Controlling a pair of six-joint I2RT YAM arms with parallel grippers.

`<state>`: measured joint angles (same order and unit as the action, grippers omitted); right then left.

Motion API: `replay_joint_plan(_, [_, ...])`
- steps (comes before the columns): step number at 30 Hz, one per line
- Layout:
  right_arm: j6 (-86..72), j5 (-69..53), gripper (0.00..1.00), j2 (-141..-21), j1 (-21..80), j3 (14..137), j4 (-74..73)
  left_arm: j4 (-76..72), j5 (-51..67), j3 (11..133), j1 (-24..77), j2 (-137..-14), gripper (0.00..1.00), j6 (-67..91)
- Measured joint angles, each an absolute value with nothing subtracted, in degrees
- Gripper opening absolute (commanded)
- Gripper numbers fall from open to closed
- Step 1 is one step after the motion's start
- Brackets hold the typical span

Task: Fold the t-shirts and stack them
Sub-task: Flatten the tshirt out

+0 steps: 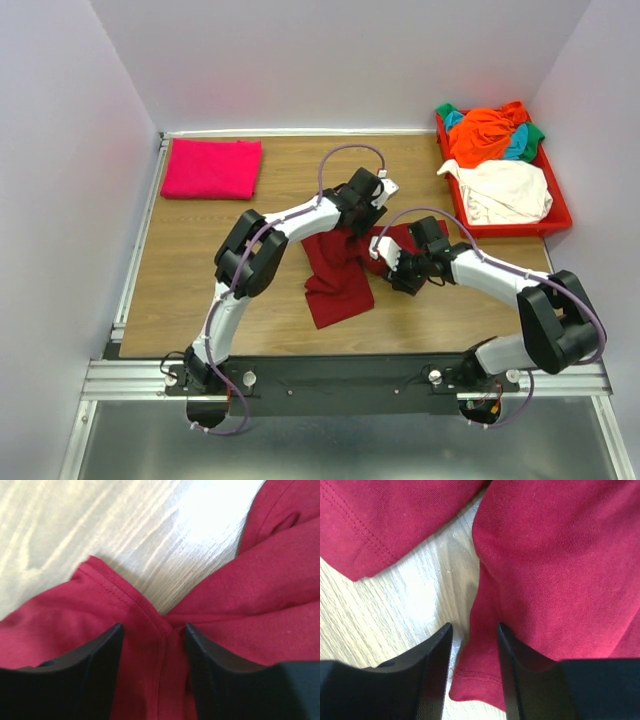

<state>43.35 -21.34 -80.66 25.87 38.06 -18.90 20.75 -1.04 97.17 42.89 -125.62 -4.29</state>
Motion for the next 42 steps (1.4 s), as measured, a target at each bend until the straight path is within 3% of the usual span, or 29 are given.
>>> replay_joint_plan(7, [41.98, -20.32, 0.09, -80.9, 25.87, 38.09, -18.5, 21.56, -1.98, 97.97, 43.13, -127.5, 0.15, -4.43])
replay_joint_plan(11, [41.04, -19.64, 0.01, -78.94, 25.87, 38.13, -18.7, 21.85, -2.33, 97.21, 43.13, -126.56, 0.0, -4.32])
replay_joint_plan(17, [38.96, -15.49, 0.01, -69.6, 25.87, 38.57, -19.51, 20.84, -1.21, 87.92, 41.98, -115.83, 0.0, -2.68])
replay_joint_plan(25, [36.56, -9.04, 0.01, -61.04, 25.74, 41.04, -20.97, 10.33, 10.07, 69.25, 33.28, -86.89, 0.0, 3.11])
replay_joint_plan(32, [33.93, -2.85, 0.01, -66.46, 21.96, 52.21, -20.84, 3.73, 16.53, 58.39, 23.38, -74.54, 0.0, 6.74])
replay_joint_plan(42, [30.94, 2.87, 0.01, -81.28, 14.48, 67.46, -15.75, -0.38, 21.19, 57.19, 10.48, -73.6, 0.0, 8.27])
